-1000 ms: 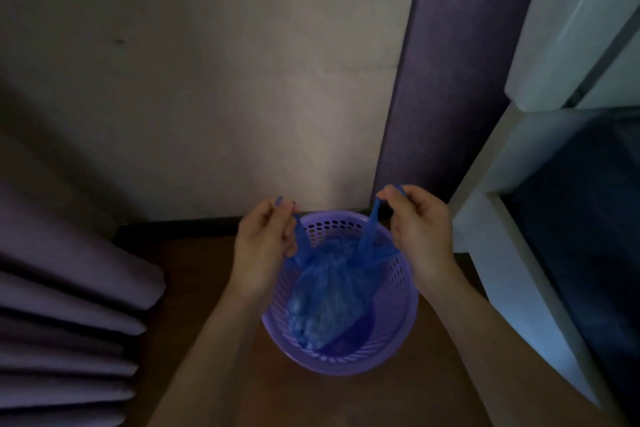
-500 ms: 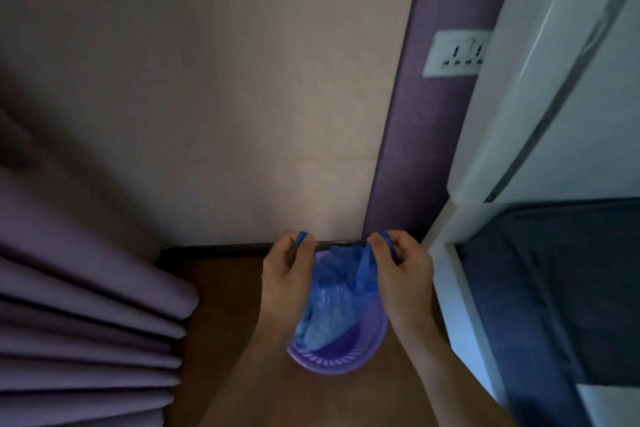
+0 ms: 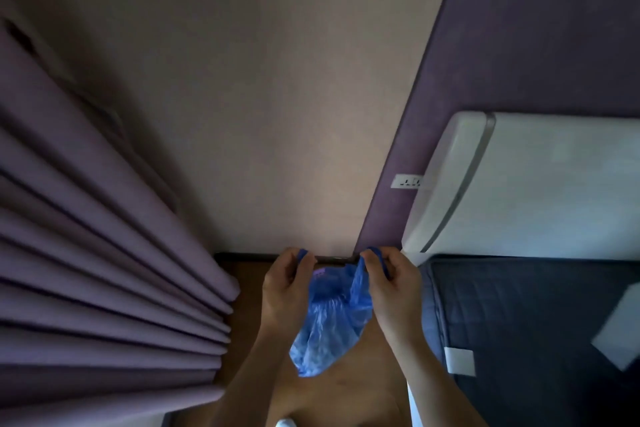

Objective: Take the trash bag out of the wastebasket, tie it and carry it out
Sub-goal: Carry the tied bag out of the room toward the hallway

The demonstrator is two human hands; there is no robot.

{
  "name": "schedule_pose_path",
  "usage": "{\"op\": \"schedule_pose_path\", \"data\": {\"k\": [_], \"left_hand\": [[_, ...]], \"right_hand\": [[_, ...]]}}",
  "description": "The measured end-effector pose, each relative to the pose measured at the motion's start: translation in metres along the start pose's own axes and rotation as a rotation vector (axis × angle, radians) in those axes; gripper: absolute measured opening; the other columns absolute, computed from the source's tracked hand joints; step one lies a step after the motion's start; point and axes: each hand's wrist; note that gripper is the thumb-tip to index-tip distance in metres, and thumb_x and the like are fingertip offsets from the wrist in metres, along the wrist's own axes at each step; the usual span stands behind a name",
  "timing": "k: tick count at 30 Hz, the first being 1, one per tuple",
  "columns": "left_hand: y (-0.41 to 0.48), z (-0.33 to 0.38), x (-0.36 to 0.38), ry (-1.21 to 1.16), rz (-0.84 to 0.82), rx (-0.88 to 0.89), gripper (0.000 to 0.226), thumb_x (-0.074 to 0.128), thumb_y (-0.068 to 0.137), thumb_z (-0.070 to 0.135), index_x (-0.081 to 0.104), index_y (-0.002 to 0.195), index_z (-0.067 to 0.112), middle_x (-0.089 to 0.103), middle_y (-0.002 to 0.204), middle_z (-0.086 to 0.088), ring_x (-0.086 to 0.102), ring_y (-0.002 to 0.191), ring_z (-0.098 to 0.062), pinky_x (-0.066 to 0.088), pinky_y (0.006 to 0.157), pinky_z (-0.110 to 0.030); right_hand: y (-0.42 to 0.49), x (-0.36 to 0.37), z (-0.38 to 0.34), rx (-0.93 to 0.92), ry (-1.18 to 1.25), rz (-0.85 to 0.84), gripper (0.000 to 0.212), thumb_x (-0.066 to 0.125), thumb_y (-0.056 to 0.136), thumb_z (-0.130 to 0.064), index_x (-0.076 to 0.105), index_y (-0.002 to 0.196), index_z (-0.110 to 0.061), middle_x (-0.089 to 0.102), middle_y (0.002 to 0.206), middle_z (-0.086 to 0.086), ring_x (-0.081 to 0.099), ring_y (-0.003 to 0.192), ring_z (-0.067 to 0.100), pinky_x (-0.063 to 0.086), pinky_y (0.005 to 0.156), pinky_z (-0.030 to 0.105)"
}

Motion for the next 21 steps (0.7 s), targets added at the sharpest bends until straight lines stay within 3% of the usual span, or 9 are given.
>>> {"op": "schedule_pose_path", "data": {"k": [3,8,11,13,17,21], "left_hand": [[-0.018,0.039,-0.021,0.012,0.017,0.033,0.023,0.059,0.094,0.012,0.053,0.072,0.007,0.049,0.061,0.002,0.047,0.06,-0.011,0.043,0.058,-0.026],[-0.047,0.065,-0.053,-0.01,0.034,0.05,0.029,0.057,0.096,0.013,0.053,0.068,0.017,0.048,0.057,0.011,0.045,0.057,-0.008,0.04,0.055,-0.024],[-0.065,0.069,-0.069,-0.001,0.065,0.065,0.025,0.055,0.096,0.012,0.052,0.071,0.008,0.047,0.06,-0.005,0.045,0.058,-0.012,0.04,0.056,-0.028],[-0.075,0.07,-0.08,0.02,0.112,0.079,0.026,0.055,0.096,0.014,0.05,0.072,0.005,0.046,0.063,-0.017,0.043,0.057,-0.015,0.038,0.055,-0.032],[-0.092,0.071,-0.099,0.046,0.216,0.074,0.023,0.055,0.097,0.018,0.055,0.074,0.012,0.051,0.064,-0.015,0.046,0.057,-0.018,0.04,0.054,-0.043],[-0.105,0.07,-0.117,0.043,0.387,0.064,0.024,0.055,0.093,0.027,0.055,0.069,0.025,0.048,0.057,0.005,0.044,0.054,-0.011,0.038,0.053,-0.04]], "right_hand": [[-0.021,0.001,-0.045,-0.016,0.019,-0.016,0.025,0.062,0.089,-0.038,0.059,0.066,-0.028,0.057,0.056,-0.005,0.055,0.05,0.012,0.048,0.05,0.022],[-0.056,0.021,-0.085,-0.08,0.041,-0.006,0.028,0.065,0.092,-0.016,0.06,0.065,-0.022,0.058,0.054,-0.002,0.053,0.048,0.007,0.043,0.051,0.016],[-0.079,0.032,-0.095,-0.071,0.03,-0.077,0.022,0.064,0.094,-0.018,0.064,0.071,-0.016,0.061,0.059,0.003,0.06,0.055,0.019,0.051,0.055,0.035],[-0.089,0.04,-0.101,-0.08,0.027,-0.131,0.019,0.064,0.094,-0.018,0.067,0.075,-0.016,0.066,0.063,0.0,0.065,0.061,0.019,0.054,0.059,0.04],[-0.101,0.056,-0.117,-0.109,0.068,-0.252,0.017,0.064,0.094,-0.014,0.067,0.079,-0.02,0.071,0.07,-0.007,0.069,0.069,0.012,0.053,0.063,0.024],[-0.101,0.072,-0.121,-0.154,0.123,-0.45,0.019,0.062,0.095,-0.016,0.065,0.077,-0.018,0.068,0.068,-0.006,0.065,0.062,0.012,0.051,0.06,0.023]]}}
Point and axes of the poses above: each hand's wrist, its own y-axis towards the middle knuckle, its own x-axis out of the palm, z = x × y
